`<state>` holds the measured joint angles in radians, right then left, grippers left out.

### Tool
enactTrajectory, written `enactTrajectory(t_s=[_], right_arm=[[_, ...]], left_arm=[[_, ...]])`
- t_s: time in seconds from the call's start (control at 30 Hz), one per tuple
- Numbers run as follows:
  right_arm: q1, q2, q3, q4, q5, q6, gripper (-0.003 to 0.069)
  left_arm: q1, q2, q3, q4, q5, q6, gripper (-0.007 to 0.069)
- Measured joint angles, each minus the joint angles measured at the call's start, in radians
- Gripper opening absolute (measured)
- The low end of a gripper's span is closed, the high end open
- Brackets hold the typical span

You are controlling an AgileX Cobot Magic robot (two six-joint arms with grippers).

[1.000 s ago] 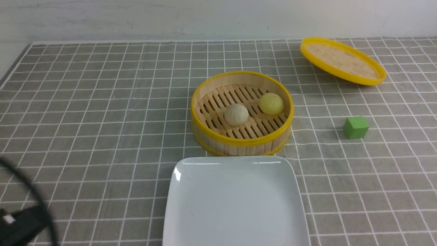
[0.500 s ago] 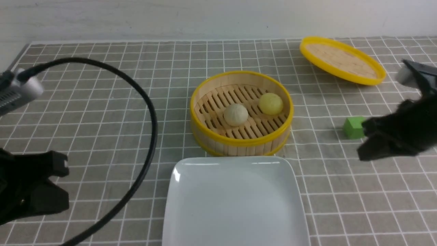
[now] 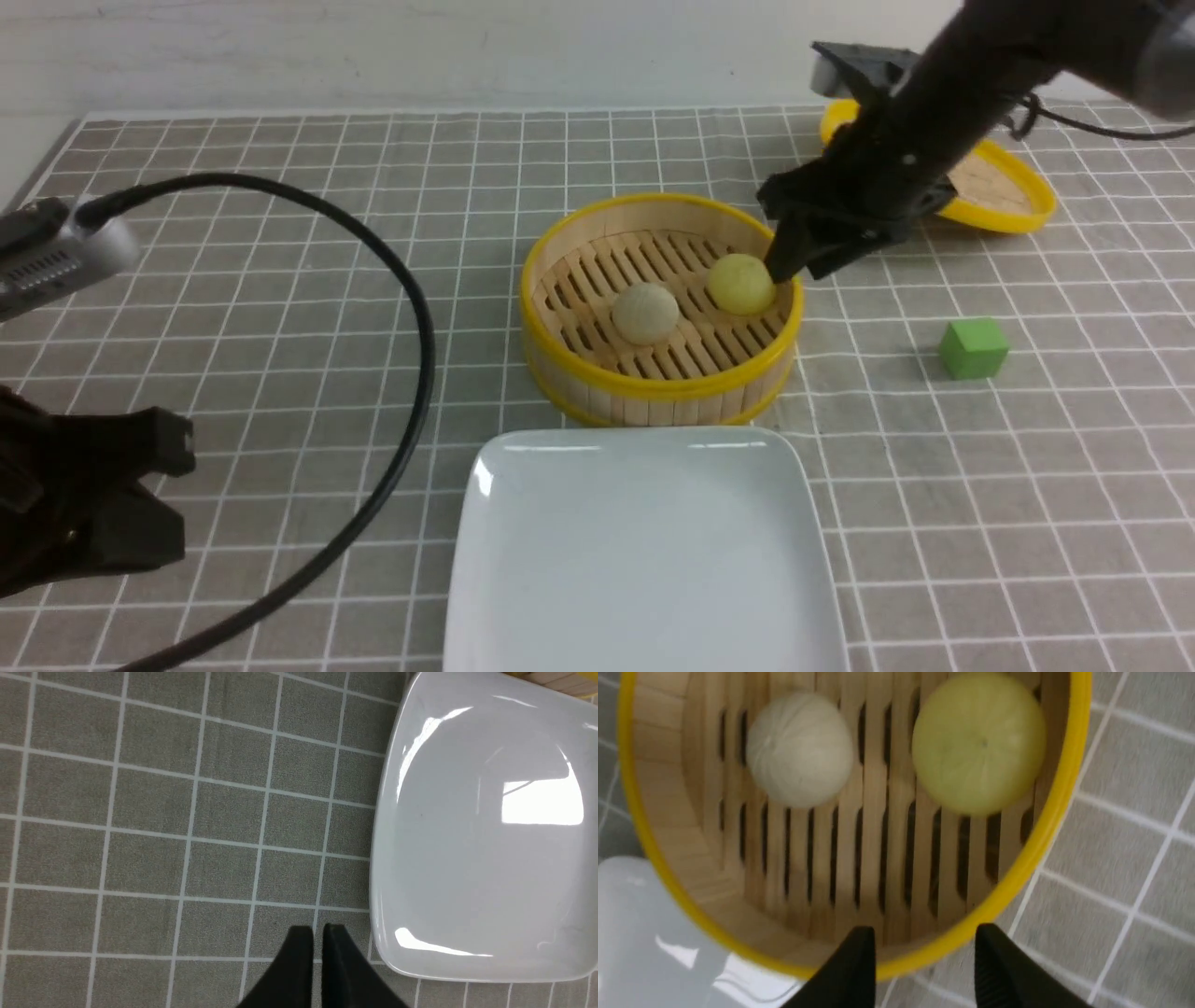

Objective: Put the steamed buns into the plate on the grey tablecloth.
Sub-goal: 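Reach toward a bun in the bamboo steamer with the right gripper, then move the steamed bun from the bamboo steamer onto the white plate with the right gripper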

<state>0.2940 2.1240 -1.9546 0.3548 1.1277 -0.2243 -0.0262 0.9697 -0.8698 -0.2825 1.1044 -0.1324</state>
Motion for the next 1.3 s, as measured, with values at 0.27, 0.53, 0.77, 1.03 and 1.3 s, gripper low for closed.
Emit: enactTrajectory(t_s=[0.27, 0.53, 0.77, 1.03, 1.3], right_arm=[[0.080, 0.215, -0.263, -0.206, 0.002, 0.056, 0.0330], [0.081, 0.226, -0.271, -0.231, 0.002, 0.060, 0.0149], [0.081, 0.151, -0.274, -0.241, 0.095, 0.060, 0.0008], [0.089, -0.166, -0.157, -0.108, 0.110, 0.142, 0.0008], [0.231, -0.441, 0.403, -0.027, 0.101, 0.174, 0.0022]], left_arm=[[0.000, 0.000, 0.000, 0.003, 0.000, 0.000, 0.0074], [0.000, 0.000, 0.000, 0.004, -0.001, 0.000, 0.0074], [0.000, 0.000, 0.000, 0.005, 0.000, 0.000, 0.0087], [0.000, 0.000, 0.000, 0.007, 0.003, 0.000, 0.0092], [0.000, 0.000, 0.000, 0.008, -0.002, 0.000, 0.0107]])
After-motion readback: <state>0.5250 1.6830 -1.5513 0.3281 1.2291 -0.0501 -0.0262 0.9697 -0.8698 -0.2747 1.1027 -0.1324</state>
